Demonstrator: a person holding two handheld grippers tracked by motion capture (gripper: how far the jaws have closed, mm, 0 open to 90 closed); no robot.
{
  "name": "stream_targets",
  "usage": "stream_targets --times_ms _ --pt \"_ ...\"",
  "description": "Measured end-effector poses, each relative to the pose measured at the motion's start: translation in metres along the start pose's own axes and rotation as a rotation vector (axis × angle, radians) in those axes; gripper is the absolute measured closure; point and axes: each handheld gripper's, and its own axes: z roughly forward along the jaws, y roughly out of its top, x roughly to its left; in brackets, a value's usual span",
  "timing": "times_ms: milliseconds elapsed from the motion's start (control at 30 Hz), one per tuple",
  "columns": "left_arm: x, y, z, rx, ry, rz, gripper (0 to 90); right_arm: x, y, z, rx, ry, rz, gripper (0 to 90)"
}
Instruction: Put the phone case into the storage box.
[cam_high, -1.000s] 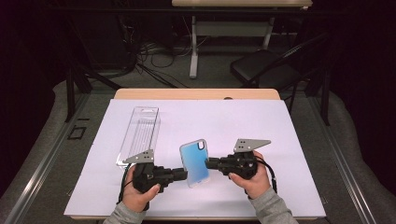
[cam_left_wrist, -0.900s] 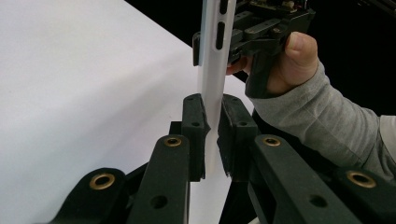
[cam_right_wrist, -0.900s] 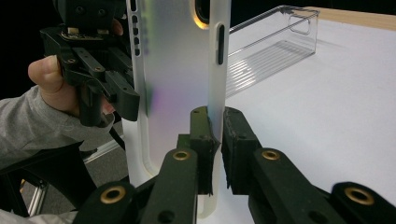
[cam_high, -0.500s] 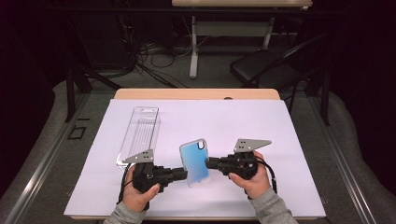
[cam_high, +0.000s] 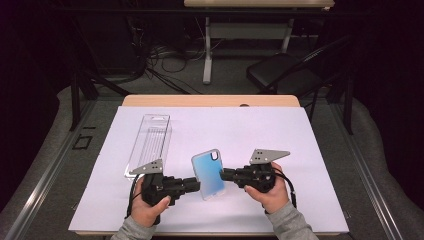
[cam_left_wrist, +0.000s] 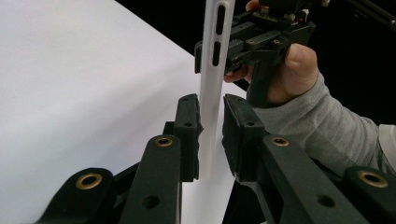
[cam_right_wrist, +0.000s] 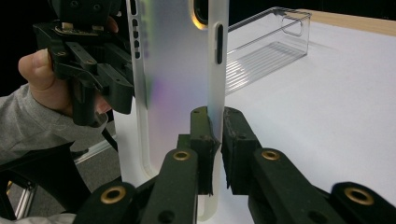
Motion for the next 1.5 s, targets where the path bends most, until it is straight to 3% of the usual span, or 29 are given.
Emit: stream_targets --times_ms 267,600,1000,1233,1333,1500 --pt "0.002 0.0 -0.001 -0.015 0.032 -0.001 68.9 -0.003 -0.001 -0.002 -0.009 -0.03 0.011 83.9" --pt "0.004 0.0 0.001 -0.059 0.166 0.039 57.3 -0.008 -0.003 -0.004 -0.018 -0.125 0.016 84.0" --pt "0.01 -0.002 0.005 -0.034 0.297 0.04 53.4 -0.012 -0.006 -0.005 -0.03 -0.225 0.027 84.0" --pt "0.014 -0.004 0.006 -0.024 0.338 0.038 54.8 -0.013 -0.007 -0.006 -0.036 -0.241 0.035 84.0" --pt "0.015 -0.004 0.008 0.01 0.33 0.041 54.2 -0.012 -0.008 -0.006 -0.039 -0.245 0.038 84.0" --pt "0.016 -0.006 0.012 0.025 0.327 0.037 54.5 -0.013 -0.009 -0.005 -0.04 -0.258 0.034 84.0"
